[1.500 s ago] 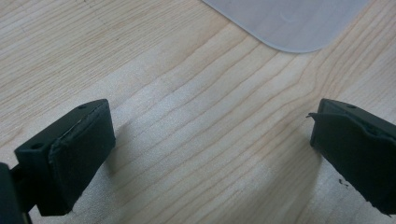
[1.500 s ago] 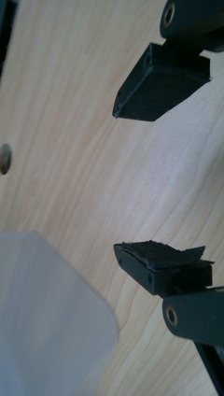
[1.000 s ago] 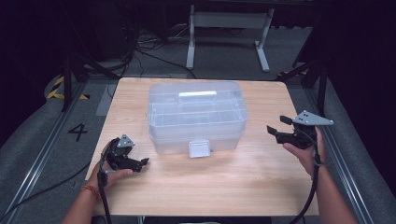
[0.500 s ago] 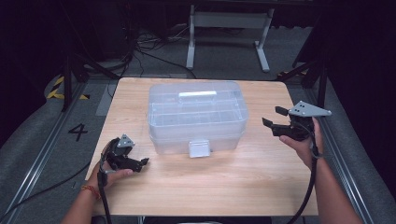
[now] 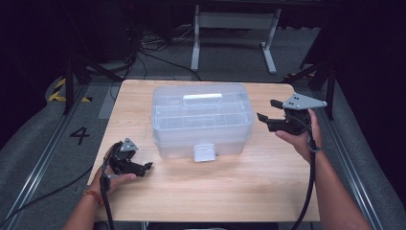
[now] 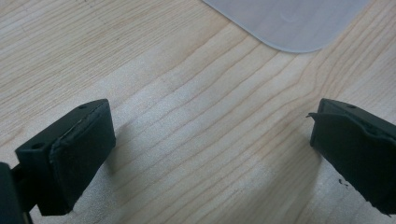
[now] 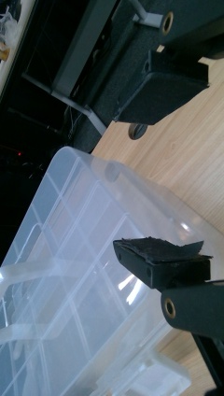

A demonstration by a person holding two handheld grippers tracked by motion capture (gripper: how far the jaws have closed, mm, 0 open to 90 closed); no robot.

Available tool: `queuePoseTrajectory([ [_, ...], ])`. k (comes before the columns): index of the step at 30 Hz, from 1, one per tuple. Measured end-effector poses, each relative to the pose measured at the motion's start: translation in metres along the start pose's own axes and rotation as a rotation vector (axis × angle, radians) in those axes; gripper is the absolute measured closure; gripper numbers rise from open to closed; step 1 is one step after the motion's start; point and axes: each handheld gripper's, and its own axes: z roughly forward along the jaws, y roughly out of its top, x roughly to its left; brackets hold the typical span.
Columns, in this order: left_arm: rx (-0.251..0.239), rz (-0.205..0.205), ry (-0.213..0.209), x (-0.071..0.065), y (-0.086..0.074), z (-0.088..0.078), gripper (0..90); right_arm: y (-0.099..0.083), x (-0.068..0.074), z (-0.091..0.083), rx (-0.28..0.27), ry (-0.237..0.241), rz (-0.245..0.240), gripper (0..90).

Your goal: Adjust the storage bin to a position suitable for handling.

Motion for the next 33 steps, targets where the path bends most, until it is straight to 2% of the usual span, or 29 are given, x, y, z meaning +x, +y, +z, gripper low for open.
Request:
queuePoseTrajectory([
  [14, 0.000, 0.000, 0.000, 0.000, 0.000, 0.000, 0.5, 0.019, 0.008, 0.017, -0.012, 0.022, -0.013, 33.7],
  [33, 0.000, 0.000, 0.001, 0.000, 0.000, 0.000, 0.5, 0.037, 0.028, 0.046, -0.009, 0.077, -0.035, 34.2],
])
